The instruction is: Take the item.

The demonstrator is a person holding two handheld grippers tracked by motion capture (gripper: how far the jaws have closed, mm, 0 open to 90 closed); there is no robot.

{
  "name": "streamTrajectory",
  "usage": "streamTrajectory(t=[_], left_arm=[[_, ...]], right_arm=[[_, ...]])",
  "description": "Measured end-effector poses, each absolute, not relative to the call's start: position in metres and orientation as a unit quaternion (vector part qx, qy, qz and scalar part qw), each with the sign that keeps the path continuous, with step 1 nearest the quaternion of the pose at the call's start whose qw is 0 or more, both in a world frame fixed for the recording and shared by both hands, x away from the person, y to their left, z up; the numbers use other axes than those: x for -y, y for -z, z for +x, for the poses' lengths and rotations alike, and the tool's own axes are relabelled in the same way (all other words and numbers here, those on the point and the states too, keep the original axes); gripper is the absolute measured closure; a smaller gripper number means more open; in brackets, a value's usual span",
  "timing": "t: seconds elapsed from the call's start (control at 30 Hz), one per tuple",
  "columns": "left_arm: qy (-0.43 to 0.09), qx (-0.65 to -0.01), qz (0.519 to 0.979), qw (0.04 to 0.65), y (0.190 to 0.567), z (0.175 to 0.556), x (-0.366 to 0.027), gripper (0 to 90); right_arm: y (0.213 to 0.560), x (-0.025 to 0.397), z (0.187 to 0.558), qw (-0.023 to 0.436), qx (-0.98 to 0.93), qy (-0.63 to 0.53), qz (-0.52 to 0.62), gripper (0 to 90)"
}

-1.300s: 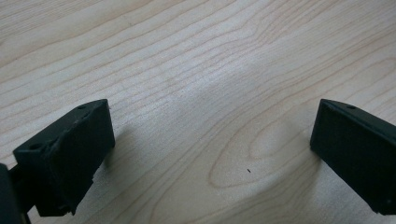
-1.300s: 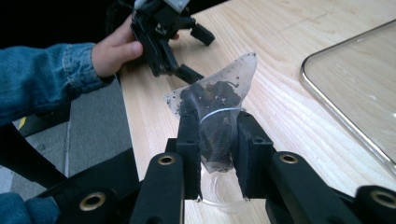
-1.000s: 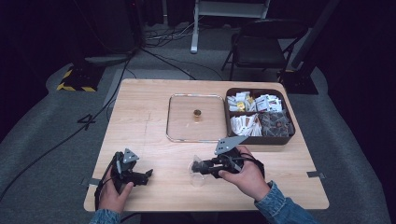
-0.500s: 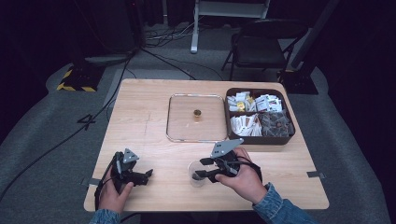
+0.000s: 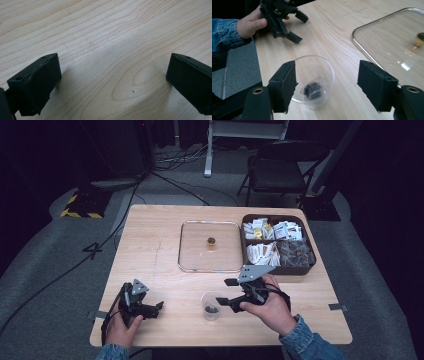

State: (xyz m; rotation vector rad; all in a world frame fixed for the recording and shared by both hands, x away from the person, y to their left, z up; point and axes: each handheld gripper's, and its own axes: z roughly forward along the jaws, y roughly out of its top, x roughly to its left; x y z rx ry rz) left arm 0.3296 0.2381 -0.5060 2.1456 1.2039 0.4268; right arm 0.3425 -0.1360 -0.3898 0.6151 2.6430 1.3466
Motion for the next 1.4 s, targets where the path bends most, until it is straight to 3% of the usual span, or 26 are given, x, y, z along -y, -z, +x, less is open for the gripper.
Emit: streamTrajectory(t=[0.5, 0.97, 1.4], left_arm=[[-0.163, -0.459, 0.814, 0.316, 0.506, 0.329, -0.238, 0.1], [-0.166, -0.464, 0.812, 0.314, 0.506, 0.33, -0.237, 0.1], [-0.166, -0.464, 0.811, 0.315, 0.506, 0.33, -0.237, 0.1]], right_arm=[[0.379, 0.192, 0.351, 0.089, -0.857, -0.444, 0.245, 24.7], [0.383, 0.248, 0.362, 0.11, -0.842, -0.44, 0.292, 25.8], [0.413, 0.283, 0.364, 0.118, -0.825, -0.441, 0.333, 25.2]])
